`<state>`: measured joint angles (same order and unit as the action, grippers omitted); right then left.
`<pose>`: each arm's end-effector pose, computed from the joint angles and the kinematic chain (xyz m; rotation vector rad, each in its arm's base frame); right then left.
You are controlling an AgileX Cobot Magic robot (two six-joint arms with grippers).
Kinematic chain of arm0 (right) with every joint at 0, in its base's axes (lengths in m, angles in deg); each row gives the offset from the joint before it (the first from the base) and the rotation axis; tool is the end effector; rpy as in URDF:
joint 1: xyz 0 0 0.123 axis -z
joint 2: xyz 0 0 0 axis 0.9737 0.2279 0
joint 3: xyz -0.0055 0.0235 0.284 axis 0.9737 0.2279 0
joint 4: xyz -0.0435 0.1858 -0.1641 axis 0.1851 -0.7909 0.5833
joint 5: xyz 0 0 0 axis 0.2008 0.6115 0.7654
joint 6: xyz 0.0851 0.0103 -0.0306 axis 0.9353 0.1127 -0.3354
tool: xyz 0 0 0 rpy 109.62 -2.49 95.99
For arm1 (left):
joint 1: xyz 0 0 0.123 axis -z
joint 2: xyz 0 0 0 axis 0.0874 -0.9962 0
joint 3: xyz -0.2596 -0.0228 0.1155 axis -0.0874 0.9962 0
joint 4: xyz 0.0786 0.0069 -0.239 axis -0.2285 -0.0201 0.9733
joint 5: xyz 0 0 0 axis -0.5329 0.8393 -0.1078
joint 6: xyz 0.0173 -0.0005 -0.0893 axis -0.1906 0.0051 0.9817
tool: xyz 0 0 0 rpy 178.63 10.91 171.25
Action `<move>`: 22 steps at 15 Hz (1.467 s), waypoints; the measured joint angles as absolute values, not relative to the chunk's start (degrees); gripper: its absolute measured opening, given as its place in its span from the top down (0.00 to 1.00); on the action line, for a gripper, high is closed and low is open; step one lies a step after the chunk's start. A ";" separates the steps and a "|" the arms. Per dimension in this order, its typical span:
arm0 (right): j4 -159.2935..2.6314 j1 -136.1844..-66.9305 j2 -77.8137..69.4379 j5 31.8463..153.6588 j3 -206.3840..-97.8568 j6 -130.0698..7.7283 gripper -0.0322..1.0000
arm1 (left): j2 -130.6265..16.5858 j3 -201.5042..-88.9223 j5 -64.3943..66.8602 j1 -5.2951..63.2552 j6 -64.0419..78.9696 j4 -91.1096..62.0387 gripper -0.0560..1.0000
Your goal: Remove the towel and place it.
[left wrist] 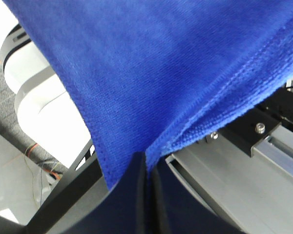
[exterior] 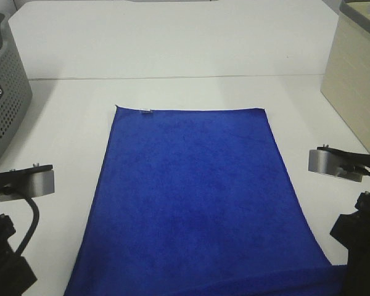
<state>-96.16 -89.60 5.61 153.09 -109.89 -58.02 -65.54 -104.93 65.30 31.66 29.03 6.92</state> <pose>0.1720 0.0769 0.1843 0.4617 -2.7349 -0.5789 0.1527 -0.1307 0.1978 -0.5046 -2.6901 0.6958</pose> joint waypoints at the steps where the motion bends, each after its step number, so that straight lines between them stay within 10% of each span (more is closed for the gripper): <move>1: -96.16 -89.55 5.61 153.09 -109.89 -58.02 0.79 | -65.54 -104.93 65.76 31.66 29.03 7.32 0.94; 10: -98.45 -89.38 5.61 153.09 -109.89 -52.52 0.41 | -65.54 -105.85 66.68 31.66 29.26 11.16 0.50; 15: -96.16 -89.38 5.72 153.20 -115.45 -50.00 0.40 | -65.60 -113.75 66.62 31.54 29.89 8.41 0.48; 22: -86.36 -88.40 22.86 151.77 -153.61 -42.43 0.40 | -80.09 -139.02 61.64 18.19 34.59 -7.29 0.48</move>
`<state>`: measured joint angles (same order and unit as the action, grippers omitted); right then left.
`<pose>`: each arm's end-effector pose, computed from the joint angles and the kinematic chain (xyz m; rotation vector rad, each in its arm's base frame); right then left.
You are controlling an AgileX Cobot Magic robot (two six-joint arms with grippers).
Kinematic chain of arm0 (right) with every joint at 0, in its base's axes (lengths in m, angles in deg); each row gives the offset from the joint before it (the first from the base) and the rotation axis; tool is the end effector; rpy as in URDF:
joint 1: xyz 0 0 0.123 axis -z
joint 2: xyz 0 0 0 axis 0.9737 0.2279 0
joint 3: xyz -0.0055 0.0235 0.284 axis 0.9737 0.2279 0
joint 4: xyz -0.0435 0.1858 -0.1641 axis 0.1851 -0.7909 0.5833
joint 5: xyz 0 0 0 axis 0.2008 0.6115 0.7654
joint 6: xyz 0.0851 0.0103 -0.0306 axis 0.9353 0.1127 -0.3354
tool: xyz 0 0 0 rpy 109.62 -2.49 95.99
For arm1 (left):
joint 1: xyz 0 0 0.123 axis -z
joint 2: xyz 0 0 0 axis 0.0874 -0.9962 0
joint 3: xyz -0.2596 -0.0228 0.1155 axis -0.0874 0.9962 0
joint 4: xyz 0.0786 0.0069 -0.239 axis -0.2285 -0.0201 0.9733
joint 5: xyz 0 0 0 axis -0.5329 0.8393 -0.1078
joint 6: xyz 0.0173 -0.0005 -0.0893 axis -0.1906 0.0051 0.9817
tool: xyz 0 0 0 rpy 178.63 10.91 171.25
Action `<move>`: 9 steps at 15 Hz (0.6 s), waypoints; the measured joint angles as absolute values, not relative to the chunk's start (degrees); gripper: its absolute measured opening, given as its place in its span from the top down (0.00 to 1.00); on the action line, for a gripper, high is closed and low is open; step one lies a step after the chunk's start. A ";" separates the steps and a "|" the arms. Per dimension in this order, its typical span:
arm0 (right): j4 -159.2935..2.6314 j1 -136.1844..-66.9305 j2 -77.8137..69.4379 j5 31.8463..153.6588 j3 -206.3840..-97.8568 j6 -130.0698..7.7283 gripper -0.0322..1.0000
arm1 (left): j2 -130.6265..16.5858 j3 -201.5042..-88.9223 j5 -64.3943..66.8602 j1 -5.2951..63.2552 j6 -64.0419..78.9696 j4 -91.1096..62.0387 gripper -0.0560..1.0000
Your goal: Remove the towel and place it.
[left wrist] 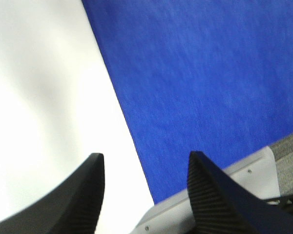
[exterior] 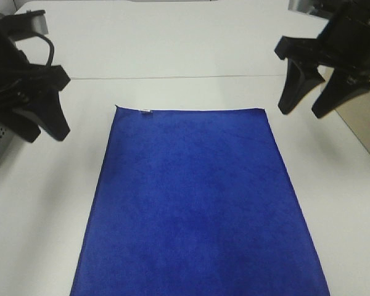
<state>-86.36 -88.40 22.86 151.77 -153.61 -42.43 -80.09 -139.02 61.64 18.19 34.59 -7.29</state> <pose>0.3389 0.0930 0.2697 -0.2816 2.9750 0.4119 0.3132 -0.1032 0.2588 0.3199 2.9626 -0.5172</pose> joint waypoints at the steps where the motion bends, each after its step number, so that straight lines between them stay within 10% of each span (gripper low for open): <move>1: -86.36 -87.08 26.98 152.17 -160.14 -42.20 0.40 | -83.19 -142.86 61.41 16.42 33.67 -7.29 0.48; 9: -90.66 -80.44 55.57 153.03 -188.79 -48.39 0.40 | -113.27 -175.75 58.94 11.20 32.18 -4.89 0.48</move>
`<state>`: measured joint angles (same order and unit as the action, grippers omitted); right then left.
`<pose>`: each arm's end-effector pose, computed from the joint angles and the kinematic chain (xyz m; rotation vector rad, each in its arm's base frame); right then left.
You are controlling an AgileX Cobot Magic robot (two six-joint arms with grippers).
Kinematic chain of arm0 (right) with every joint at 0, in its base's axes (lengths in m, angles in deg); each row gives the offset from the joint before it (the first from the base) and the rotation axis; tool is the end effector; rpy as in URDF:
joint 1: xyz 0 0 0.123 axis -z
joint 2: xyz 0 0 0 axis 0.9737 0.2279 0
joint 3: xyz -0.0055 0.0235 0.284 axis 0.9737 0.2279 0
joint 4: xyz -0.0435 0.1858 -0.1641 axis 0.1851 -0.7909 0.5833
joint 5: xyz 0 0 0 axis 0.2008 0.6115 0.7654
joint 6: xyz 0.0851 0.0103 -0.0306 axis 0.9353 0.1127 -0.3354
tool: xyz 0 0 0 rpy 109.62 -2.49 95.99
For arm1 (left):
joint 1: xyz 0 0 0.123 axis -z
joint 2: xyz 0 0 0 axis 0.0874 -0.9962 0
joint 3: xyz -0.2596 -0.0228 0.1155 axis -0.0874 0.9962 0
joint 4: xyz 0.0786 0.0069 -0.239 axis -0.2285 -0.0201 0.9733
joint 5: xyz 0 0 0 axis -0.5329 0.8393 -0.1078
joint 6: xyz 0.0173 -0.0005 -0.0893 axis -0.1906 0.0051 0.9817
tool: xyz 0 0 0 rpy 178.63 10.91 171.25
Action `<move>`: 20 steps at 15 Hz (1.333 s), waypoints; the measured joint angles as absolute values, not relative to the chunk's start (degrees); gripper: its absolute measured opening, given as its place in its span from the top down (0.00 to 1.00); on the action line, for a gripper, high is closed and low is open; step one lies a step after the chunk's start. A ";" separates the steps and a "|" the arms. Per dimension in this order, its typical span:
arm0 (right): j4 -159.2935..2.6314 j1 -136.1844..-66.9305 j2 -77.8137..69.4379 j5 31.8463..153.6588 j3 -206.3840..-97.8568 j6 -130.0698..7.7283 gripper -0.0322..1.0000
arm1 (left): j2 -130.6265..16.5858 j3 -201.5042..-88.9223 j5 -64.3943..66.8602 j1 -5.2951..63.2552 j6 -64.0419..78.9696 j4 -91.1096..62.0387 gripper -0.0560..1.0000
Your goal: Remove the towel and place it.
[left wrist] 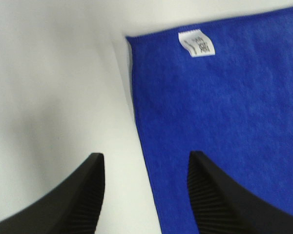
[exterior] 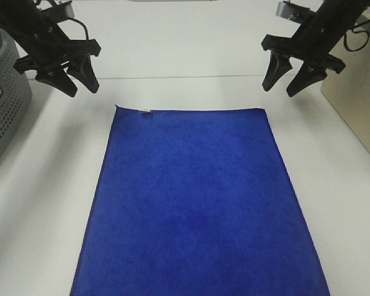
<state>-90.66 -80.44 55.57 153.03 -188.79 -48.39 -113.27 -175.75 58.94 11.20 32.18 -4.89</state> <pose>0.4839 0.0600 0.1921 -0.2064 2.9125 0.4876 0.4751 -0.0832 0.1943 0.1719 2.8343 -0.5345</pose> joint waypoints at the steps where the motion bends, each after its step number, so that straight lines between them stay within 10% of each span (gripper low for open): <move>1: -90.66 -80.44 58.67 153.03 -191.02 -48.62 0.40 | -117.56 -180.16 58.94 11.20 32.18 -4.54 0.48; 7: -90.66 -80.44 69.44 152.46 -200.07 -49.71 0.40 | -134.41 -197.35 60.20 11.20 32.24 0.16 0.48; 20: -91.75 -80.44 72.07 151.31 -200.65 -52.40 0.42 | -136.99 -198.72 60.09 11.20 28.12 3.65 0.48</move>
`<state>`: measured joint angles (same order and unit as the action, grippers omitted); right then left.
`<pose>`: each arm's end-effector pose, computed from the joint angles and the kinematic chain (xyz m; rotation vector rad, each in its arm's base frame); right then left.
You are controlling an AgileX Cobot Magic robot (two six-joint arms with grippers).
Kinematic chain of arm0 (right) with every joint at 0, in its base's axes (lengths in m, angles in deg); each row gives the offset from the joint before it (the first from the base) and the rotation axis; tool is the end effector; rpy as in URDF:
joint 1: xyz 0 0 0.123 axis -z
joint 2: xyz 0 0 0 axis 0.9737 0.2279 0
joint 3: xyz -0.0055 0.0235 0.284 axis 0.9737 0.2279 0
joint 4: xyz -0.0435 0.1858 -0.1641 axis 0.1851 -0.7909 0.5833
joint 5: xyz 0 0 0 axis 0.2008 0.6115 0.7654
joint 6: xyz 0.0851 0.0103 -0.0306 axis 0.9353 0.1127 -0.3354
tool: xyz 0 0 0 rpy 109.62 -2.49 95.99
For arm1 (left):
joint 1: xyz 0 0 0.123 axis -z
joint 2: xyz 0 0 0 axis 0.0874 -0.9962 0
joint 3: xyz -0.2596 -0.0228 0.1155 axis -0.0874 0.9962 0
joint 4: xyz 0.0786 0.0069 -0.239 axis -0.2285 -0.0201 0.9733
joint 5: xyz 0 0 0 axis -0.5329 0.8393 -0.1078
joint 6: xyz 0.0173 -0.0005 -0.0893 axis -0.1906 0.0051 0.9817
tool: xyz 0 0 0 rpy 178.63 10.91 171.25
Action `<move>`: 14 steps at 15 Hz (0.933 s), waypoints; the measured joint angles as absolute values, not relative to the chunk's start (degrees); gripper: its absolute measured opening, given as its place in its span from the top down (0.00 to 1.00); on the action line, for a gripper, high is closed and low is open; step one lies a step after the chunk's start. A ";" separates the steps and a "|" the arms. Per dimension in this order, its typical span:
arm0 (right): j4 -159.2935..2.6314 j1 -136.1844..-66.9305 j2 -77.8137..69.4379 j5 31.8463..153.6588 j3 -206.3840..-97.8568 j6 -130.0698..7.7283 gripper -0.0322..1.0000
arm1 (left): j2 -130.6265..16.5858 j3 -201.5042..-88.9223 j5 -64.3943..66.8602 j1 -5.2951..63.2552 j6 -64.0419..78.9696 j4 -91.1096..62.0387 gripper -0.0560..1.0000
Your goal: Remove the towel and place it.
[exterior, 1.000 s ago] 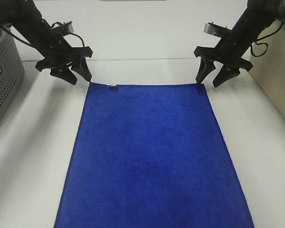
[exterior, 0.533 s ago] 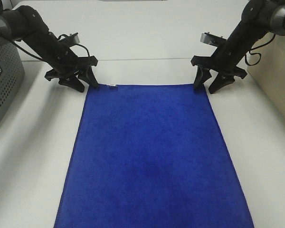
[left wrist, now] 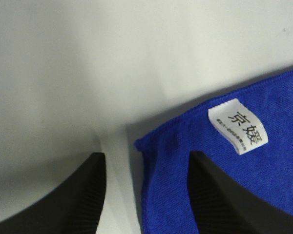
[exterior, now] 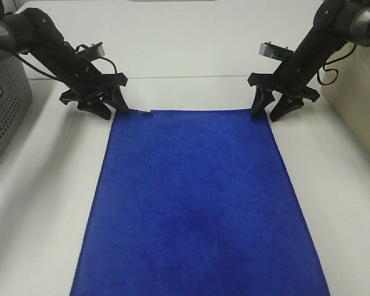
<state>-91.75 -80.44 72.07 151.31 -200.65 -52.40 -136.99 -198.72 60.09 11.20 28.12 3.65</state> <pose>0.5189 0.0634 0.1017 -0.2750 2.9418 0.5078 0.5319 -0.1004 0.0953 0.1922 2.8056 -0.7244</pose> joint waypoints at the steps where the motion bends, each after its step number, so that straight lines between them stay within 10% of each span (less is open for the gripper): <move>1: -91.75 -80.44 72.07 151.31 -200.65 -52.75 0.42 | -136.99 -198.72 60.09 11.20 28.00 3.82 0.48; 10: -91.75 -80.44 72.25 149.88 -200.65 -53.72 0.51 | -138.36 -199.30 59.97 12.18 26.34 7.15 0.50; 14: -94.67 -80.44 73.62 149.65 -200.70 -54.24 0.80 | -139.22 -199.47 59.46 13.67 26.34 8.35 0.69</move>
